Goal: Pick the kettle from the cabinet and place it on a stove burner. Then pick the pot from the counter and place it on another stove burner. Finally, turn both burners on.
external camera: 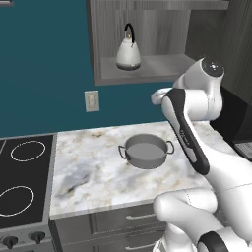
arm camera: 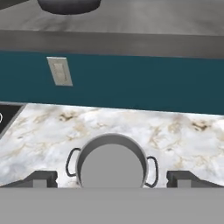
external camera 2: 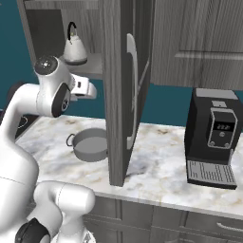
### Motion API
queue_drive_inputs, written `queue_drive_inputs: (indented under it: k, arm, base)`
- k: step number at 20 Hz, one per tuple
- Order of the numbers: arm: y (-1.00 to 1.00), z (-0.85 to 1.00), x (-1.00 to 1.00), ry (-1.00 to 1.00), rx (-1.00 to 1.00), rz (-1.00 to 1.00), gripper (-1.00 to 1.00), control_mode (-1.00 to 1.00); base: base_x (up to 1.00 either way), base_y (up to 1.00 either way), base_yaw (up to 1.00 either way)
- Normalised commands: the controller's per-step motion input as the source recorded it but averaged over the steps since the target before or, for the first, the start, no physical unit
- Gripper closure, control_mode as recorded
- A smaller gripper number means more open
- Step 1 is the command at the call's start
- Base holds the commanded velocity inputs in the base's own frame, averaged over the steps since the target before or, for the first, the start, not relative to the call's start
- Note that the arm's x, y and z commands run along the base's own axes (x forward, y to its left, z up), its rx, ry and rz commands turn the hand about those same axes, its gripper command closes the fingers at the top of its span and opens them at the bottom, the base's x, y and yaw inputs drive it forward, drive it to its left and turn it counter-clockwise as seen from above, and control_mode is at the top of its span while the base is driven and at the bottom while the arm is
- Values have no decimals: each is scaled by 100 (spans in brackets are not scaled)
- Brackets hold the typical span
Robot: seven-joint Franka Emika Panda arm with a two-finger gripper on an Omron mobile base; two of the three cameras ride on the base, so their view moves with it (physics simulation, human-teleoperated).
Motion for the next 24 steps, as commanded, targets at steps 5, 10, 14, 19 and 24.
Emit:
queue_drive_inputs:
  k: [5,10,14,19,24]
  arm:
    - [2,20,-3,-17,0,-1,-100,-100]
    - [1,23,-1,-17,0,0,-100,-100]
    - [3,26,0,-16,0,-1,-100,-100]
    - [7,24,0,-14,0,-1,-100,-100]
    - [6,29,0,-17,0,-2,-100,-100]
  base:
    - [0,0,0]
    - [0,0,0]
    - [0,0,0]
    - [0,0,0]
    - [0,0,0]
